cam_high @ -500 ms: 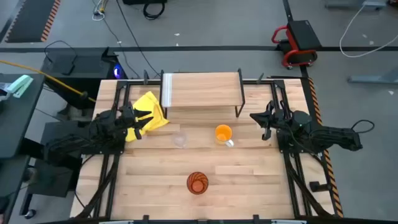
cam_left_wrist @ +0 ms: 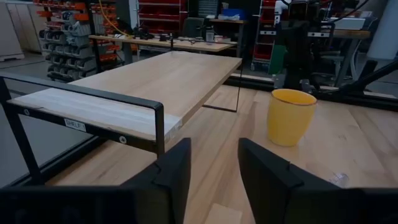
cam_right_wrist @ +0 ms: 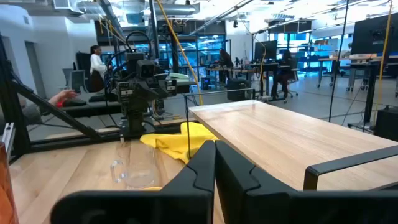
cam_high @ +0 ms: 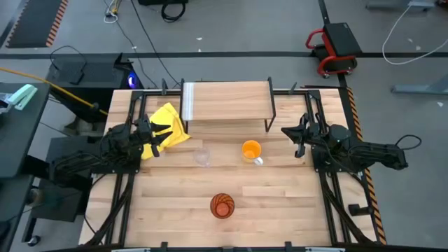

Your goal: Stack small to large cups/mugs on shelf

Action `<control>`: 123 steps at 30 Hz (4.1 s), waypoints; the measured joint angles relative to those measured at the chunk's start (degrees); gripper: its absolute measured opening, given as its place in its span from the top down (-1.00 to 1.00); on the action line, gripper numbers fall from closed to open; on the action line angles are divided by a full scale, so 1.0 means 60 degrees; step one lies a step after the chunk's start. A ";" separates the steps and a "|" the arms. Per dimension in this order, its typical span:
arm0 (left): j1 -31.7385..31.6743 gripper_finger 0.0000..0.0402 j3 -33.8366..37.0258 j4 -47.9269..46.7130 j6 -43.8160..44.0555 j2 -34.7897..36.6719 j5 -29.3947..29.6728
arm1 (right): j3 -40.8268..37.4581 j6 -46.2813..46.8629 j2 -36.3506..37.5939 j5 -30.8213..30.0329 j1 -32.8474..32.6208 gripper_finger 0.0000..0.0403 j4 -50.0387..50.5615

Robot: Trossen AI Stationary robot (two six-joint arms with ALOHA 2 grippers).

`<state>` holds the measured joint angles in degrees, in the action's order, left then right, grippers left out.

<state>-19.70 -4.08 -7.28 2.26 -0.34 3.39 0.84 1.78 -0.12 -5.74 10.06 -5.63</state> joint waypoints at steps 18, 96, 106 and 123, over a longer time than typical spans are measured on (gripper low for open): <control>0.0000 0.29 -0.0002 -0.0002 0.0000 0.0000 -0.0002 | -0.0001 0.0000 0.0003 0.0003 -0.0002 0.91 0.0000; 0.0000 0.31 -0.0002 0.0232 0.0000 -0.0004 0.0001 | -0.0003 0.0000 0.0003 0.0000 0.0000 0.91 -0.0004; 0.0011 0.31 -0.0006 0.1459 0.0644 -0.0003 -0.0444 | 0.0000 0.0690 0.0003 0.0003 0.0000 0.91 -0.0051; 0.0015 0.24 -0.0017 0.4016 0.1682 -0.0384 -0.2119 | 0.0091 0.1449 0.0004 0.0040 -0.0003 0.85 -0.0625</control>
<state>-19.62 -4.18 16.82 12.36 -2.64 -9.32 1.39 10.48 -0.10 -5.50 10.04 -9.38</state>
